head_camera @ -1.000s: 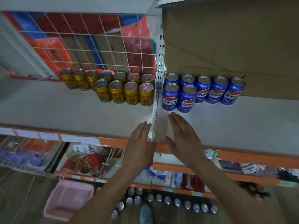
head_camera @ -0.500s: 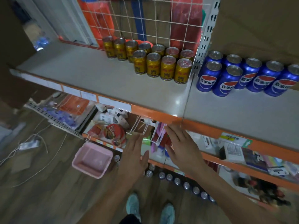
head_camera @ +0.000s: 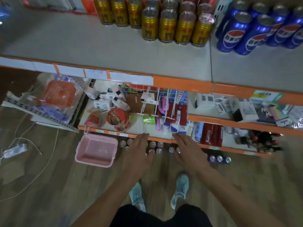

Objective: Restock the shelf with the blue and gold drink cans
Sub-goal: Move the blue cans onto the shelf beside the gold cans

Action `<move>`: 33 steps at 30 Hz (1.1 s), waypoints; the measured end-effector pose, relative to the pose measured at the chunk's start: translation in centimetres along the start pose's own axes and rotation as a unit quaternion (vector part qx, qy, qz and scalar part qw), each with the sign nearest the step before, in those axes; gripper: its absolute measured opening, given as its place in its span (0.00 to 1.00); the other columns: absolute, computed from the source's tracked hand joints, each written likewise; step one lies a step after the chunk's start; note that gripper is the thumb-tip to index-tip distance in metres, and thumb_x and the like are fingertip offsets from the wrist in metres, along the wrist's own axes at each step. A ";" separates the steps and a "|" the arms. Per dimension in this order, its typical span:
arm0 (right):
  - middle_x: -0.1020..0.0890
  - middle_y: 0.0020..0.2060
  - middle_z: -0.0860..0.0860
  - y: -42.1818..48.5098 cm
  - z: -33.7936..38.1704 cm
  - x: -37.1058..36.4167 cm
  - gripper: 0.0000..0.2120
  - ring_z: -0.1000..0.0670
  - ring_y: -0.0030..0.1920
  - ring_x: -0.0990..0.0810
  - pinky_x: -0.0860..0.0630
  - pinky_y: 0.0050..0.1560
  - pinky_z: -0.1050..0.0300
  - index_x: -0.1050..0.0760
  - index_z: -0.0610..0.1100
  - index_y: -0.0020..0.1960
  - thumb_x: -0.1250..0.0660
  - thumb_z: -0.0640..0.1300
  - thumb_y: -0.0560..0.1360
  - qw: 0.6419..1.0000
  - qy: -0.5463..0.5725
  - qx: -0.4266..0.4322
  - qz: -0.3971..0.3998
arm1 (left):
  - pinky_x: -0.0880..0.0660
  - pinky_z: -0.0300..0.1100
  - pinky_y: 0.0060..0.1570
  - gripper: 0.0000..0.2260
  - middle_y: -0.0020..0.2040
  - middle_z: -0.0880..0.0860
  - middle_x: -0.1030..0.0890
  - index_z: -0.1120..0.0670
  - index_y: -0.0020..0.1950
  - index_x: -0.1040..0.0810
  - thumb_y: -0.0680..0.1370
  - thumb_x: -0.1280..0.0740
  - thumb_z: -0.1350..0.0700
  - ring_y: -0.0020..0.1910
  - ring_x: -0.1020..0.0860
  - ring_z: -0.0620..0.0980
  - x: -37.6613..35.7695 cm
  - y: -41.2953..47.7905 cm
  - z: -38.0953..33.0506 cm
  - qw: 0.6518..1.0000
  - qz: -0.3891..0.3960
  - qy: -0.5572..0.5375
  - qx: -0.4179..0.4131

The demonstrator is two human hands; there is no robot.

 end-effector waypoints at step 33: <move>0.33 0.75 0.43 -6.3 -28.6 -32.3 0.35 0.41 0.73 0.35 0.32 0.69 0.45 0.38 0.40 0.78 0.32 0.50 0.75 0.980 0.038 -0.149 0.125 | 0.29 0.53 0.66 0.29 0.71 0.57 0.30 0.57 0.72 0.32 0.73 0.29 0.54 0.69 0.30 0.58 -39.2 9.4 4.8 0.969 0.151 0.164 -0.105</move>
Point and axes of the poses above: each hand's wrist, its own y-axis towards the middle knuckle, its own x-axis out of the back of the hand, z = x × y, the point moved 1 cm from there along y, towards the middle knuckle
